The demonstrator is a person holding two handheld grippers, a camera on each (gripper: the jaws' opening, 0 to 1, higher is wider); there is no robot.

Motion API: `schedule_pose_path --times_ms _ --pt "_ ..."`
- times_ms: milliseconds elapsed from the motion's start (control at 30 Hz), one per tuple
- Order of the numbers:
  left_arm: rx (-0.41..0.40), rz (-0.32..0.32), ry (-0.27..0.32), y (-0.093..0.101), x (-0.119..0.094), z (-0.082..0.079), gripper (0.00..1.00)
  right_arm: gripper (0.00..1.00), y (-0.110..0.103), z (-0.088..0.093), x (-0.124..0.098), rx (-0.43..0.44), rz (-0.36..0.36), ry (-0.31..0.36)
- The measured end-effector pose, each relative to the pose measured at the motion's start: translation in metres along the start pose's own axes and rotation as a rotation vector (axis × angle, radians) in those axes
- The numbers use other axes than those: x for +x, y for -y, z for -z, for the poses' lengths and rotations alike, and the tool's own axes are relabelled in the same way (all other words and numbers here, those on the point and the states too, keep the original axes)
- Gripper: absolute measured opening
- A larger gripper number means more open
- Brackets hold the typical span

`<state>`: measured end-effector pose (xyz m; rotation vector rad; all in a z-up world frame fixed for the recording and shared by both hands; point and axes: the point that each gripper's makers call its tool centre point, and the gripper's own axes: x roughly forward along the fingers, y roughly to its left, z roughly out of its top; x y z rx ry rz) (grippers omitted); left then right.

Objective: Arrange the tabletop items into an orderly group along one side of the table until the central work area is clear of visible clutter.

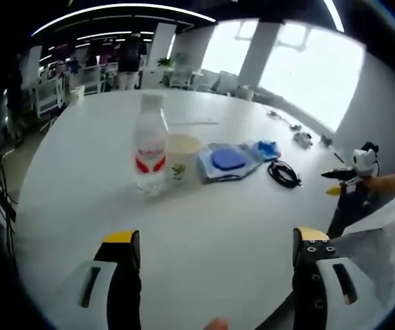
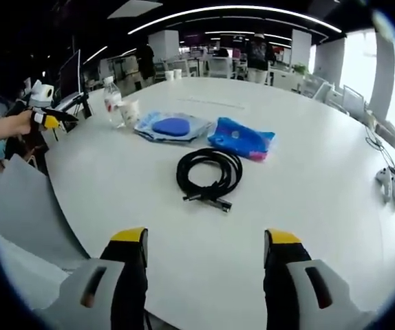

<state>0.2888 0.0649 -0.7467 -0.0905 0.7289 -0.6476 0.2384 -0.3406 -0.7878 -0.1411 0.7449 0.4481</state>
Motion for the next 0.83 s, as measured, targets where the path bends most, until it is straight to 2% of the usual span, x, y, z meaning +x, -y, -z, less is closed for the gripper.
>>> schedule_pose_path --times_ms 367,533,833 --pt "0.016 0.024 0.016 0.015 0.003 -0.004 0.87 0.66 0.003 0.007 -0.001 0.019 0.005 0.0" --pt "0.024 0.0 0.014 0.009 0.001 -0.001 0.88 0.66 0.004 0.007 -0.001 0.018 0.006 0.003" --pt "0.015 -0.001 0.007 0.003 -0.002 -0.001 0.88 0.66 0.007 0.008 0.0 0.023 0.01 0.012"
